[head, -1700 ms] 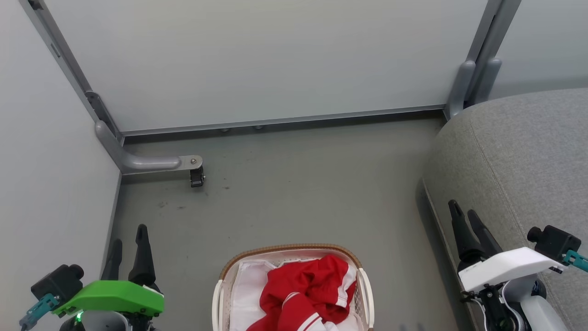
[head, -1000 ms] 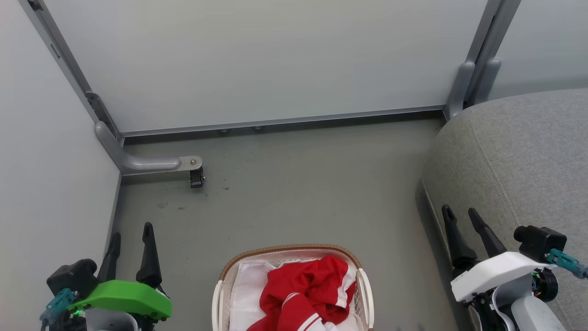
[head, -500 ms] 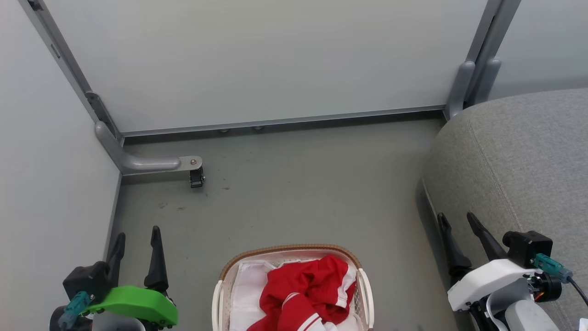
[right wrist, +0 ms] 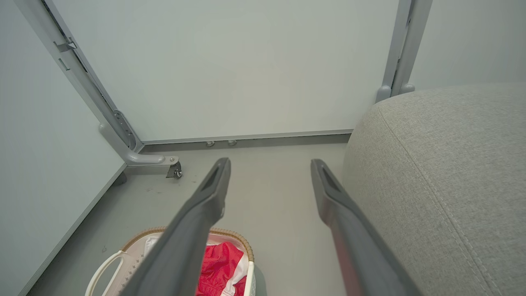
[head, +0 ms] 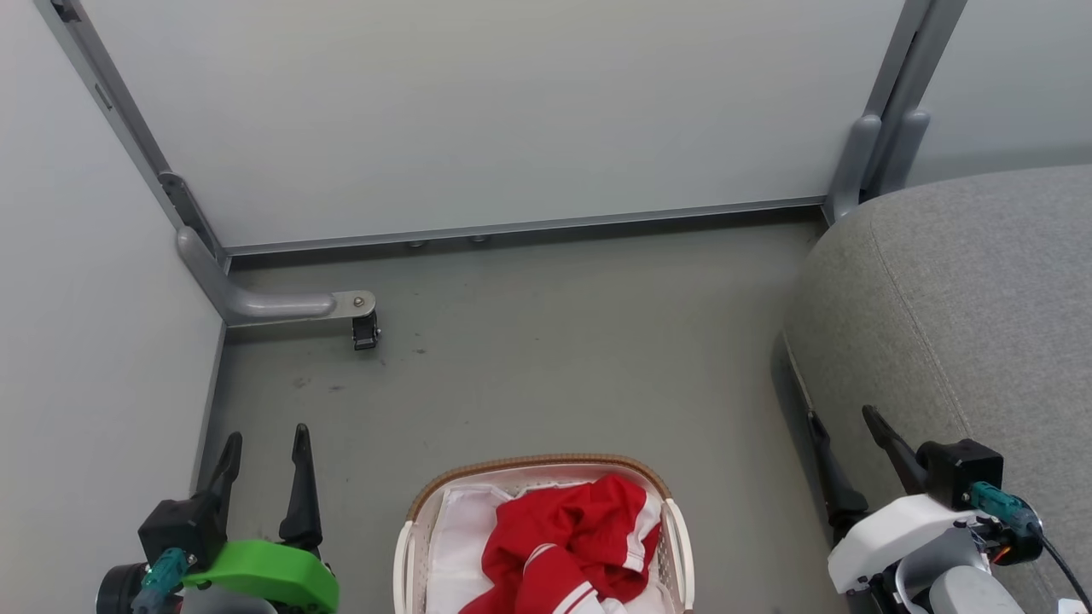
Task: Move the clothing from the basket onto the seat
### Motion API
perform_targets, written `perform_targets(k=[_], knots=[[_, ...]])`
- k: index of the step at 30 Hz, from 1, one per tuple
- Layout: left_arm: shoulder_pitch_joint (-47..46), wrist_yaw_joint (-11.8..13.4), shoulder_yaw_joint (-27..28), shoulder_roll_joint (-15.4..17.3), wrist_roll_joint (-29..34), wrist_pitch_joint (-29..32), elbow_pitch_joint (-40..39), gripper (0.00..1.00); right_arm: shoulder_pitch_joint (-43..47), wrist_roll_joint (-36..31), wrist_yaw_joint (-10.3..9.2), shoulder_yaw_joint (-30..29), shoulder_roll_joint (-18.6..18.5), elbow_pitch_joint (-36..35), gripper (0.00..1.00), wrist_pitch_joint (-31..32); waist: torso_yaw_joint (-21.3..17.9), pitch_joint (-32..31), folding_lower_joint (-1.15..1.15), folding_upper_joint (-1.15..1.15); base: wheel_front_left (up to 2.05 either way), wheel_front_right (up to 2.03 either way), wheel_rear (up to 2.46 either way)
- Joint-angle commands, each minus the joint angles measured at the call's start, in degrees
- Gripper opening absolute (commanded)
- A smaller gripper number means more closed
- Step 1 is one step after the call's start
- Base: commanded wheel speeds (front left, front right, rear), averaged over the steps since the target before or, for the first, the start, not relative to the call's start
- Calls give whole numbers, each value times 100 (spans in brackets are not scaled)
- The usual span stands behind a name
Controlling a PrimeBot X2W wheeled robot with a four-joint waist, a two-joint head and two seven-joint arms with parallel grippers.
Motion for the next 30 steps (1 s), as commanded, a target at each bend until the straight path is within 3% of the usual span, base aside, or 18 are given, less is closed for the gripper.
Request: perform_targets(k=[1,15,30], knots=[[54,-24,13,-15,127,-51,-3,100,-66,-120,1,-13,-21,32,100,-52,-2,3,0,0,0,0,0],[90,-64,-89,-80,604,-201,145,100,-129,-671,0,76,-30,101,100,-200,-85,92,0,0,0,0,0],[-752,-65,-1498,18,494,-256,499,100,-615,-953,1,155,12,-292,100,-261,-413,1322,0,0,0,0,0]])
